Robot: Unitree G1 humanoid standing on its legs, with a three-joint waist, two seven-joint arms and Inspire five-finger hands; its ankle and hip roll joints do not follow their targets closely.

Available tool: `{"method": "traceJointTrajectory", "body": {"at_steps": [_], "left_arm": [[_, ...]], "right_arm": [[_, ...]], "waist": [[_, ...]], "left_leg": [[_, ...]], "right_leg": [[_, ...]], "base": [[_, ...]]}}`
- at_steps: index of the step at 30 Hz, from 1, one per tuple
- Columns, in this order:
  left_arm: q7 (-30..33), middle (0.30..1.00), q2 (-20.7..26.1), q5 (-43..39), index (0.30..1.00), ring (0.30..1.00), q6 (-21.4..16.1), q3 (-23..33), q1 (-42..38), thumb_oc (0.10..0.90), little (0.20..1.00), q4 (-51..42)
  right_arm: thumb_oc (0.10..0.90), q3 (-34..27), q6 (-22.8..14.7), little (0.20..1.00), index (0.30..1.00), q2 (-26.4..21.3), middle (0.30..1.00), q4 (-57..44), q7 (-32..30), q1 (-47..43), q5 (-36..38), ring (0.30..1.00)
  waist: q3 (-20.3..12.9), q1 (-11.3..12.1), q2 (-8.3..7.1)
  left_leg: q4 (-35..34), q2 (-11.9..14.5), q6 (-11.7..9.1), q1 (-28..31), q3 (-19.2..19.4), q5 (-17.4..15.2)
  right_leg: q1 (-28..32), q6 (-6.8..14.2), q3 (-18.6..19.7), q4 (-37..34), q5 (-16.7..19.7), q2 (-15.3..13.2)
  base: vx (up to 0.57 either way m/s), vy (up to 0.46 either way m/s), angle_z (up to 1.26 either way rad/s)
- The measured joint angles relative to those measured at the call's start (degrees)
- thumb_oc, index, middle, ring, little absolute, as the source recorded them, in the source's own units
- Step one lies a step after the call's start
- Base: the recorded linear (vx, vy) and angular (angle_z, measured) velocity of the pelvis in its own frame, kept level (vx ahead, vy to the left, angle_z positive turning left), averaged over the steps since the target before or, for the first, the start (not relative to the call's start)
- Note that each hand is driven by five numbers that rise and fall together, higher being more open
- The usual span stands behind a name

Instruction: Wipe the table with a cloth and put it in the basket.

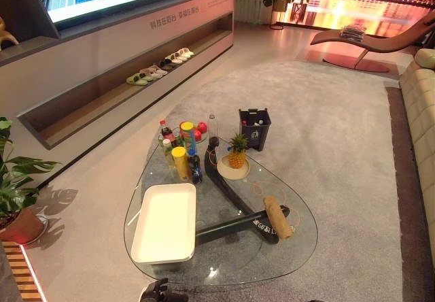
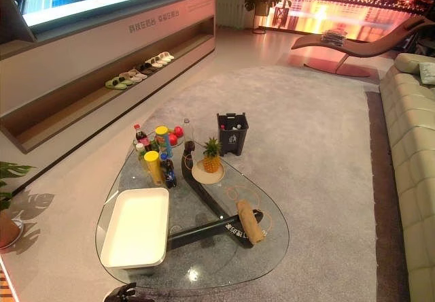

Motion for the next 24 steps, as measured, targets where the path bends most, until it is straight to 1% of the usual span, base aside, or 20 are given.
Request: {"method": "traceJointTrajectory", "body": {"at_steps": [24], "left_arm": [[0.01,0.900,0.01,0.00,0.900,0.900,0.01,0.00,0.00,0.800,0.900,0.00]], "right_arm": [[0.800,0.01,-0.11,0.900,0.900,-0.04,0.900,-0.01,0.03,0.01,-0.02,0.900]], "waist": [[0.20,0.00,-0.02]], "left_leg": [[0.02,-0.01,0.01,0.02,0.00,0.01]], "right_leg": [[0.03,0.02,0.01,0.00,0.03,0.00]], "base": [[0.00,0.000,0.00]]}}
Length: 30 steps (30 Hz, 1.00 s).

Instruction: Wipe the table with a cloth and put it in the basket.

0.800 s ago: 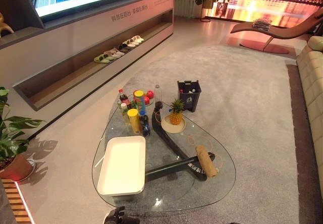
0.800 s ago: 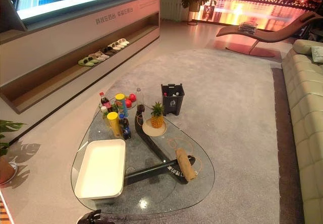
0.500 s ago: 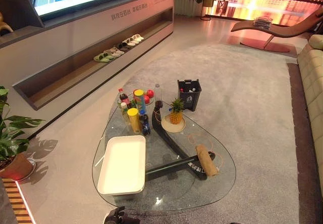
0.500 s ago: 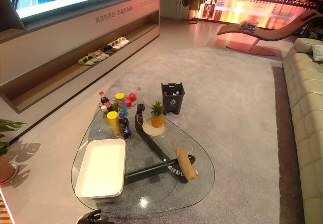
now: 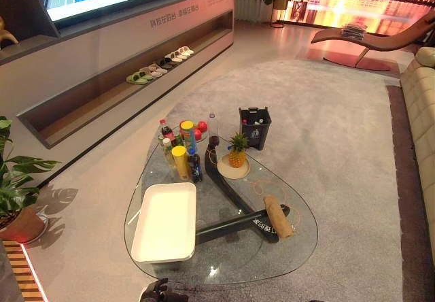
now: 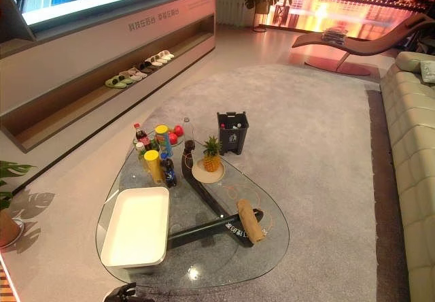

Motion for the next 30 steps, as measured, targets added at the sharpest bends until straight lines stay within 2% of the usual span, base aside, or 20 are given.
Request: {"method": "traceJointTrajectory", "body": {"at_steps": [10,18,20,25,26,28,30], "left_arm": [[0.01,0.900,0.06,0.52,0.900,0.900,0.08,-0.02,-0.01,0.800,0.900,0.00],[-0.04,0.900,0.48,2.38,0.900,0.900,1.04,-0.37,-0.15,0.800,0.900,-0.53],[-0.02,0.900,1.03,2.43,0.900,0.900,1.31,-1.39,-0.39,0.800,0.900,-1.50],[0.01,0.900,1.96,2.46,0.900,0.900,2.33,-2.07,-0.63,0.800,0.900,-3.52],[0.09,0.900,2.13,2.48,0.900,0.900,2.33,-2.07,-1.02,0.800,0.900,-4.10],[0.20,0.900,2.40,2.41,0.900,0.900,2.75,-2.06,-1.14,0.800,0.900,-6.45],[0.67,0.900,2.93,2.15,0.900,0.900,4.73,-2.03,-0.87,0.800,0.900,-12.29]], "right_arm": [[0.800,0.08,-3.56,0.900,0.900,-0.07,0.900,-0.22,-0.38,-0.03,-0.80,0.900],[0.800,0.30,-8.41,0.900,0.900,-1.33,0.900,-5.27,-0.83,-0.27,0.35,0.900],[0.800,0.73,-10.26,0.900,0.900,-1.71,0.900,-7.59,-1.05,-1.08,1.62,0.900],[0.800,2.66,-13.07,0.900,0.900,-3.78,0.900,-15.53,-2.22,-2.64,3.42,0.900],[0.800,2.64,-14.38,0.900,0.900,-4.63,0.900,-19.62,-3.98,-3.10,3.46,0.900],[0.800,3.53,-13.45,0.900,0.900,-6.22,0.900,-28.86,-7.20,-2.33,3.41,0.900],[0.800,4.69,-10.49,0.900,0.900,-8.46,0.900,-44.56,-11.76,-1.92,3.25,0.900]], "waist": [[0.03,0.03,-0.10],[0.44,0.04,-0.24],[1.46,0.05,-0.16],[2.41,0.13,0.40],[3.13,-0.03,0.66],[3.95,-0.25,0.89],[5.85,-1.27,1.20]], "left_leg": [[0.00,0.00,0.00,-0.01,0.00,0.00],[-0.02,0.08,-0.01,-0.98,0.36,0.00],[0.02,0.07,0.00,-1.31,0.42,0.02],[0.03,-0.01,0.12,-2.22,0.74,-0.01],[0.03,-0.08,0.17,-2.29,0.80,-0.04],[0.02,-0.18,0.21,-3.19,0.81,-0.01],[0.06,-0.28,0.71,-4.98,1.09,0.67]], "right_leg": [[-0.02,0.02,0.01,0.00,-0.01,0.00],[-1.12,0.03,0.14,0.00,-0.02,0.00],[-1.46,0.18,0.18,0.00,0.20,0.01],[-2.79,0.00,1.30,0.01,1.09,0.06],[-2.90,0.12,1.40,0.01,1.18,0.02],[-3.88,0.24,1.56,0.02,1.46,0.00],[-5.68,0.77,1.76,0.36,2.43,-0.11]], "base": [[0.01,-0.002,0.00],[0.02,-0.008,-0.01],[0.00,0.000,0.00],[0.01,0.002,-0.11],[-0.06,0.034,-0.02],[-0.10,0.053,-0.03],[-0.12,0.052,-0.07]]}}
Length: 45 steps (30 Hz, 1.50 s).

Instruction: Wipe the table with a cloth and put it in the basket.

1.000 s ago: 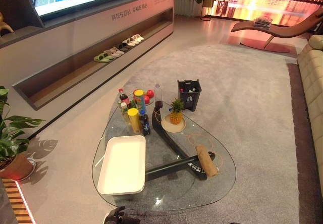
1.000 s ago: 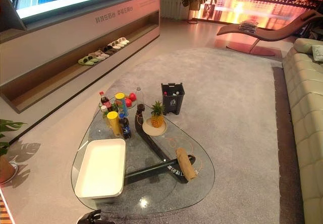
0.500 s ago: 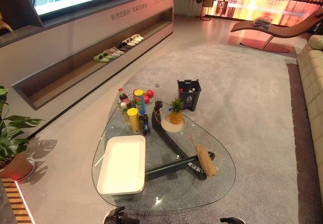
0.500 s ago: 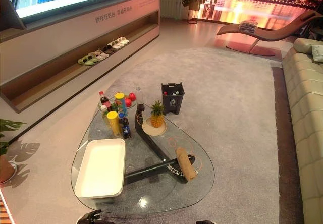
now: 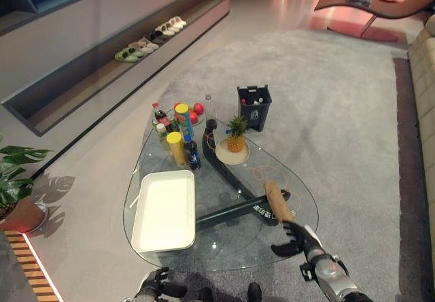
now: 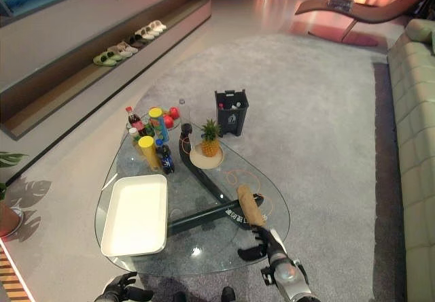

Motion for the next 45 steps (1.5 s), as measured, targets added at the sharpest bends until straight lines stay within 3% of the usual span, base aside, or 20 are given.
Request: {"method": "traceJointTrajectory", "body": {"at_steps": [3,6,8,14,16,24,44,45], "left_arm": [[1.14,0.900,0.04,-1.89,0.900,0.900,0.40,-0.28,-0.85,0.800,0.900,-2.53],[3.44,0.900,0.12,-4.24,0.900,0.900,0.39,-0.49,-3.37,0.800,0.900,-5.61],[4.60,0.900,0.15,-5.20,0.900,0.900,0.48,-0.54,-5.21,0.800,0.900,-5.80],[8.03,0.900,0.15,-7.20,0.900,0.900,1.55,-2.29,-11.37,0.800,0.900,-5.80],[8.29,0.900,-0.03,-7.46,0.900,0.900,1.58,-2.54,-12.40,0.800,0.900,-5.82],[11.08,0.900,-0.93,-9.56,0.900,0.900,0.57,-2.72,-18.05,0.800,0.900,-5.41],[13.28,0.900,-3.76,-12.51,0.900,0.900,0.10,-4.69,-26.79,0.800,0.900,-4.71],[13.42,0.900,-4.99,-11.69,0.900,0.900,0.43,-4.56,-27.50,0.800,0.900,-4.36]], "right_arm": [[0.800,0.19,1.93,0.900,0.900,-0.59,0.900,-8.98,-4.44,-2.04,-0.09,0.900],[0.800,-0.16,4.49,0.900,0.900,-3.84,0.900,-15.55,-8.44,-3.45,-0.26,0.900],[0.800,-1.12,6.01,0.900,0.900,-4.31,0.900,-16.13,-11.32,-4.28,-1.17,0.900],[0.800,-1.10,7.97,0.900,0.900,-6.11,0.900,-16.46,-20.70,-7.28,-2.34,0.900],[0.800,-1.01,8.39,0.900,0.900,-6.09,0.900,-16.42,-22.77,-8.26,-2.34,0.900],[0.800,-0.80,9.26,0.900,0.900,-5.82,0.900,-15.67,-33.01,-19.74,-2.33,0.900],[0.800,1.70,15.93,0.900,0.900,-5.68,0.900,-15.74,-39.37,-33.63,-2.22,0.900],[0.800,1.84,16.52,0.900,0.900,-5.85,0.900,-16.06,-40.55,-33.04,-1.81,0.900]], "waist": [[1.93,-0.34,-0.06],[5.93,-0.68,0.27],[8.94,-2.13,0.53],[18.22,-3.45,1.31],[19.28,-3.33,1.64],[19.99,-2.95,2.26],[19.98,-1.52,2.45],[20.10,-2.24,3.40]], "left_leg": [[0.07,-0.41,0.25,-1.08,1.50,0.27],[0.06,-1.05,0.87,-3.55,2.76,0.80],[0.06,-1.67,1.40,-5.29,2.84,1.49],[1.22,-2.33,1.91,-11.18,3.98,2.69],[1.47,-2.44,1.85,-12.25,3.93,2.73],[4.56,-2.33,1.74,-20.23,3.79,2.76],[12.17,-3.14,2.26,-36.54,3.52,3.02],[13.04,-3.18,2.18,-38.41,1.31,3.30]], "right_leg": [[-1.76,0.28,1.42,0.01,0.87,-0.05],[-4.54,0.92,2.89,0.02,2.07,-0.43],[-6.16,1.02,3.03,0.03,2.88,-1.01],[-11.94,1.28,4.24,0.09,4.89,-1.56],[-12.88,1.18,4.19,0.15,5.04,-1.46],[-21.28,1.05,4.25,4.02,4.77,-1.40],[-39.21,1.13,4.67,15.53,2.88,-2.33],[-39.37,1.64,6.96,17.14,1.64,-0.97]], "base": [[-0.13,0.077,-0.25],[-0.11,0.076,-0.19],[-0.10,0.053,-0.04],[-0.08,0.023,-0.09],[-0.07,0.034,0.01],[-0.01,0.047,0.01],[0.01,-0.008,0.03],[-0.10,-0.502,1.10]]}}
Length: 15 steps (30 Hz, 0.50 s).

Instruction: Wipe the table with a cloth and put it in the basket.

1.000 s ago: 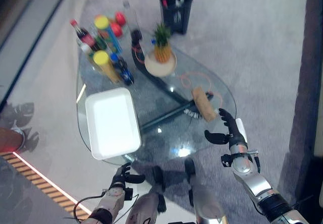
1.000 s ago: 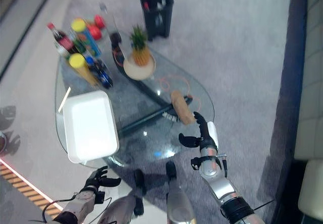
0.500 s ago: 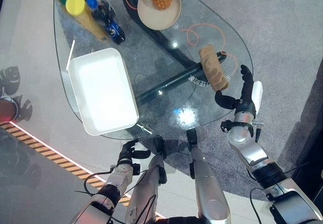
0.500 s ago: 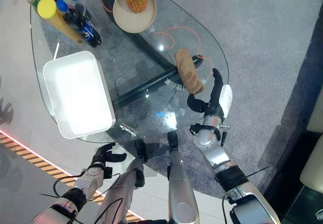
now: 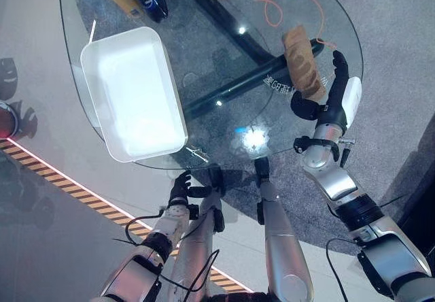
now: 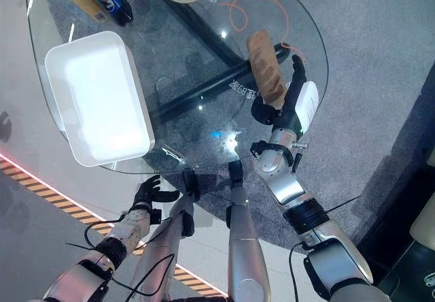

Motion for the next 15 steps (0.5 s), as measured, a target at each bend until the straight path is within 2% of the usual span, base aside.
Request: {"method": "traceJointTrajectory", "body": {"at_steps": [1,2,3,5,7,8,9,15], "left_arm": [[1.72,0.900,-1.32,1.45,0.900,0.900,2.10,-0.93,-2.47,0.800,0.900,1.70],[2.23,0.900,-0.92,2.62,0.900,0.900,2.62,-2.44,-3.24,0.800,0.900,1.42],[2.46,0.900,-0.64,3.13,0.900,0.900,2.17,-3.80,-3.37,0.800,0.900,0.15],[2.84,0.900,-0.16,3.08,0.900,0.900,1.50,-5.27,-4.32,0.800,0.900,-1.03],[3.03,0.900,-1.11,2.62,0.900,0.900,1.52,-4.77,-5.63,0.800,0.900,0.53],[3.05,0.900,-1.37,2.45,0.900,0.900,1.54,-4.66,-5.52,0.800,0.900,1.26],[3.02,0.900,-1.58,2.39,0.900,0.900,1.55,-4.64,-5.22,0.800,0.900,1.77],[0.81,0.900,-1.66,1.96,0.900,0.900,-0.39,-4.64,-5.43,0.800,0.900,0.83]], "right_arm": [[0.800,-0.58,0.72,0.900,0.900,-0.64,0.900,-0.85,-4.31,1.75,1.78,0.900],[0.800,-0.52,1.96,0.900,0.900,0.32,0.900,-0.24,-7.52,2.98,3.88,0.900],[0.800,-0.67,2.23,0.900,0.900,0.76,0.900,-0.21,-8.69,3.63,4.66,0.900],[0.800,-1.74,2.15,0.900,0.900,1.38,0.900,-0.11,-9.29,1.76,4.39,0.900],[0.800,-1.66,1.83,0.900,0.900,1.75,0.900,1.67,-9.10,-3.98,4.35,0.900],[0.800,-1.63,1.85,0.900,0.900,1.77,0.900,2.31,-9.02,-5.32,4.35,0.900],[0.800,-1.68,1.95,0.900,0.900,1.65,0.900,2.52,-9.03,-5.36,4.35,0.900],[0.800,-2.03,2.27,0.900,0.900,-1.33,0.900,7.36,-8.95,-8.72,5.61,0.900]], "waist": [[-0.38,-3.58,3.52],[-0.35,-5.45,3.41],[-0.46,-5.53,3.14],[-0.61,-4.47,3.06],[-0.61,-4.24,3.81],[-0.61,-4.29,3.82],[-0.61,-4.50,3.82],[-0.68,-4.37,3.93]], "left_leg": [[0.70,-0.86,-1.66,-1.65,-7.05,1.04],[-1.85,-2.00,-2.40,-0.66,-10.51,2.90],[-3.08,-2.12,-2.13,-0.96,-11.93,3.36],[-5.18,-2.37,-2.82,-2.59,-12.03,2.76],[-4.66,-2.76,-3.01,-6.37,-11.50,3.16],[-4.55,-2.76,-2.80,-6.85,-11.55,4.74],[-4.27,-2.75,-2.57,-6.90,-11.58,6.14],[-4.12,-3.90,-2.55,-7.01,-11.77,6.50]], "right_leg": [[-0.34,-1.00,4.27,4.44,-3.94,1.76],[-0.97,-0.96,5.03,7.75,-6.97,1.82],[-1.98,-1.55,5.55,9.79,-9.10,2.61],[-4.98,-2.47,6.77,10.38,-9.33,2.47],[-9.57,-1.21,6.99,12.78,-8.29,2.95],[-10.52,-0.91,7.17,13.70,-8.45,2.94],[-10.72,-0.60,7.20,14.55,-8.86,3.09],[-12.40,-0.49,7.27,18.60,-11.01,2.58]], "base": [[-0.07,-0.133,1.85],[-0.05,0.090,2.10],[-0.03,0.130,1.36],[0.00,0.098,0.42],[0.04,0.090,-0.15],[0.04,0.091,-0.19],[0.03,0.077,-0.06],[0.02,0.023,0.11]]}}
